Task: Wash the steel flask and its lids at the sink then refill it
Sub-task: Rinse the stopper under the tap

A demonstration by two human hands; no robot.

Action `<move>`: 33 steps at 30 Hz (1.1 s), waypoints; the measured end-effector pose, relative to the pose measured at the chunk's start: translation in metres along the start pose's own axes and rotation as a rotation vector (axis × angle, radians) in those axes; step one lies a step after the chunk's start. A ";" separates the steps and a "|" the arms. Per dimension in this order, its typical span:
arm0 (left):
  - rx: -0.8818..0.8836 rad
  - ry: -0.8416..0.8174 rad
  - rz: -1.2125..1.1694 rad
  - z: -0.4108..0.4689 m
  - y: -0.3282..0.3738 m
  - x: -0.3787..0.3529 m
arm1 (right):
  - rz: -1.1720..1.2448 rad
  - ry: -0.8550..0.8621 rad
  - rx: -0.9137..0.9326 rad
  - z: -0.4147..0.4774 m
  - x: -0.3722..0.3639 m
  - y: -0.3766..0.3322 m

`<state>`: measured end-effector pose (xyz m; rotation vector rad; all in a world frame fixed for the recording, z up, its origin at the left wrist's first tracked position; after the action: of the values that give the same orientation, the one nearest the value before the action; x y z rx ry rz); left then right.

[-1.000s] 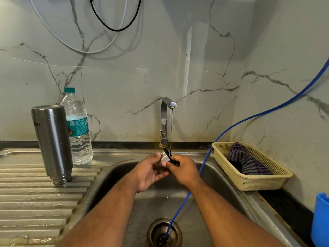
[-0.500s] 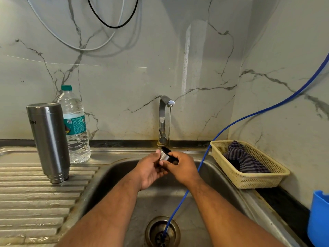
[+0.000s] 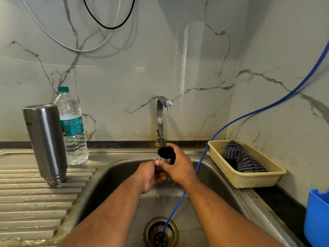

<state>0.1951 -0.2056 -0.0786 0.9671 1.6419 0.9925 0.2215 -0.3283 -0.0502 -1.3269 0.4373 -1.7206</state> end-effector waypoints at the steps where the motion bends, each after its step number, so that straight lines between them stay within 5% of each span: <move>1: -0.007 0.018 -0.007 0.001 0.000 0.002 | -0.057 0.029 0.001 0.001 0.001 0.000; 4: -0.010 0.017 -0.035 0.000 0.002 0.000 | -0.139 0.070 -0.038 0.000 0.006 -0.003; 12: -0.091 -0.037 0.069 -0.008 0.005 -0.017 | -0.484 0.121 0.225 -0.005 0.010 -0.024; 23: -0.354 -0.009 0.389 -0.007 0.013 -0.013 | -0.015 0.067 -0.103 0.002 0.011 0.003; 33: -0.128 0.130 -0.146 -0.005 0.015 -0.007 | 0.067 0.016 -0.047 0.005 0.005 -0.004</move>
<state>0.1942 -0.2075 -0.0615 0.6999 1.7069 1.0654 0.2241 -0.3289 -0.0420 -1.3178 0.5284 -1.6756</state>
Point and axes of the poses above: each hand's wrist, its own z-axis towards the middle knuckle, its own x-axis out of the back of the hand, y = z × x, the point moved 3 cm from there along z, towards the middle knuckle, and after that the axes turned 5 degrees about -z, right-handed, at the moved point
